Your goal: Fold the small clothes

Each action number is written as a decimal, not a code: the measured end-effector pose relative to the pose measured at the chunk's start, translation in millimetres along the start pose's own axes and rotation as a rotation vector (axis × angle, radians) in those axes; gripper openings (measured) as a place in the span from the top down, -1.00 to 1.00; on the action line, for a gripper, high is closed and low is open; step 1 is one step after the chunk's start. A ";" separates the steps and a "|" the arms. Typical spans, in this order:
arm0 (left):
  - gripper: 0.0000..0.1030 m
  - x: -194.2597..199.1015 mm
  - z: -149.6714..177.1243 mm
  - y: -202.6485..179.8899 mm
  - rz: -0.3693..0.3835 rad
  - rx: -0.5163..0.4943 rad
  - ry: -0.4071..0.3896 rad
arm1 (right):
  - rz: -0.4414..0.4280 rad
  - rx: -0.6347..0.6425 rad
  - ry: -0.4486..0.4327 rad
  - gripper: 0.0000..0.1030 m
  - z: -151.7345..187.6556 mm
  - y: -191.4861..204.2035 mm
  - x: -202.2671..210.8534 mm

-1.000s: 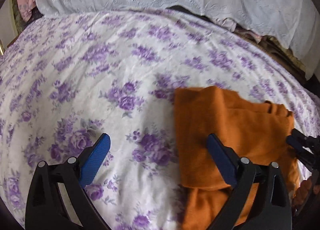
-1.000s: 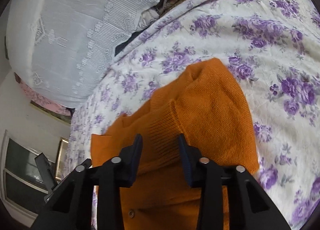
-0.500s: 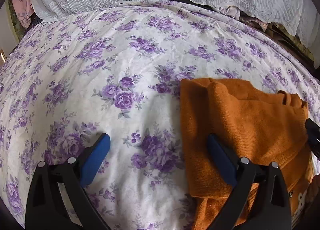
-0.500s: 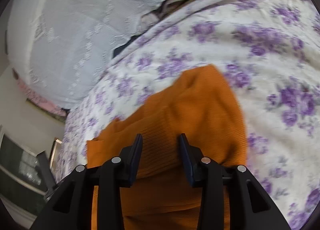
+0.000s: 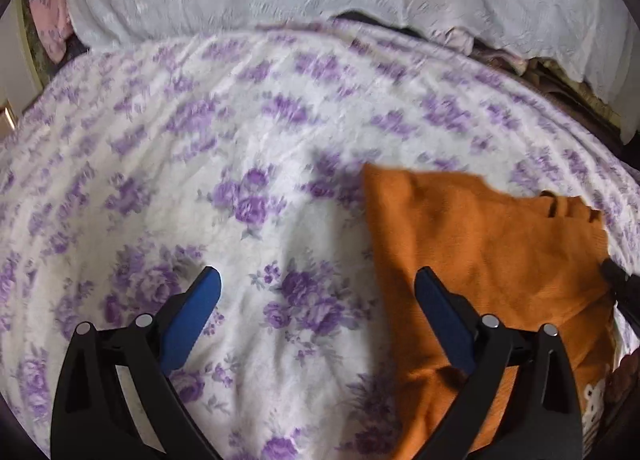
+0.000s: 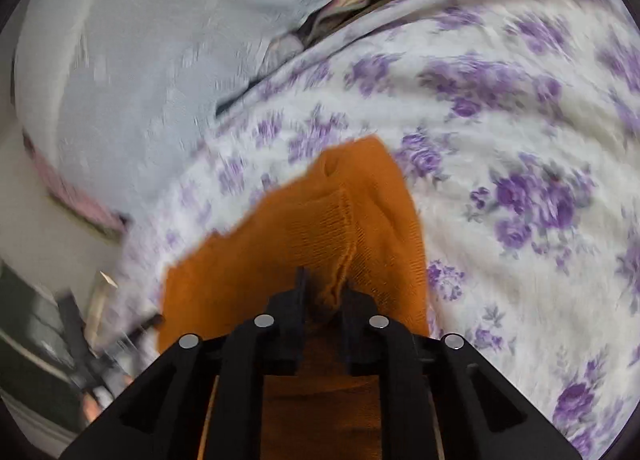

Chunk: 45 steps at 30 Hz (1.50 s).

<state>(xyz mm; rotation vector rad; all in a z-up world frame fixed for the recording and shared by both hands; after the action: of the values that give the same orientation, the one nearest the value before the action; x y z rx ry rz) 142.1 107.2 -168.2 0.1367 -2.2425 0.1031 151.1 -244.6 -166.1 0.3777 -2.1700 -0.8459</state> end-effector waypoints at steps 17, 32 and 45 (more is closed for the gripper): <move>-0.85 -13.9 6.7 7.0 0.059 0.078 0.101 | -0.091 0.051 -0.002 -0.15 10.5 22.7 8.0; -0.90 42.7 55.2 -17.2 0.235 0.006 0.114 | -0.157 0.182 0.086 -0.37 73.8 59.4 51.7; -0.91 82.2 158.4 -42.7 0.207 -0.195 0.175 | -0.096 0.280 0.010 -0.93 146.4 42.9 126.2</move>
<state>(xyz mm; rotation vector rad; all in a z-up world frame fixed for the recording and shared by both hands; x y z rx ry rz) -25.5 40.5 -201.7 -0.2031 -2.0733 0.0073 -42.1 -210.7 -139.3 0.6280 -2.2803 -0.5892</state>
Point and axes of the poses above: each gripper's, at about its wrist camera, not at the fingertips, and x roughly against the way its jaws point, y to its left, z to its underside, the point moved 6 cm from there along -x, roughly the way its jaws point, and after that the axes turned 1 degree about -z, right-handed, at the moved point
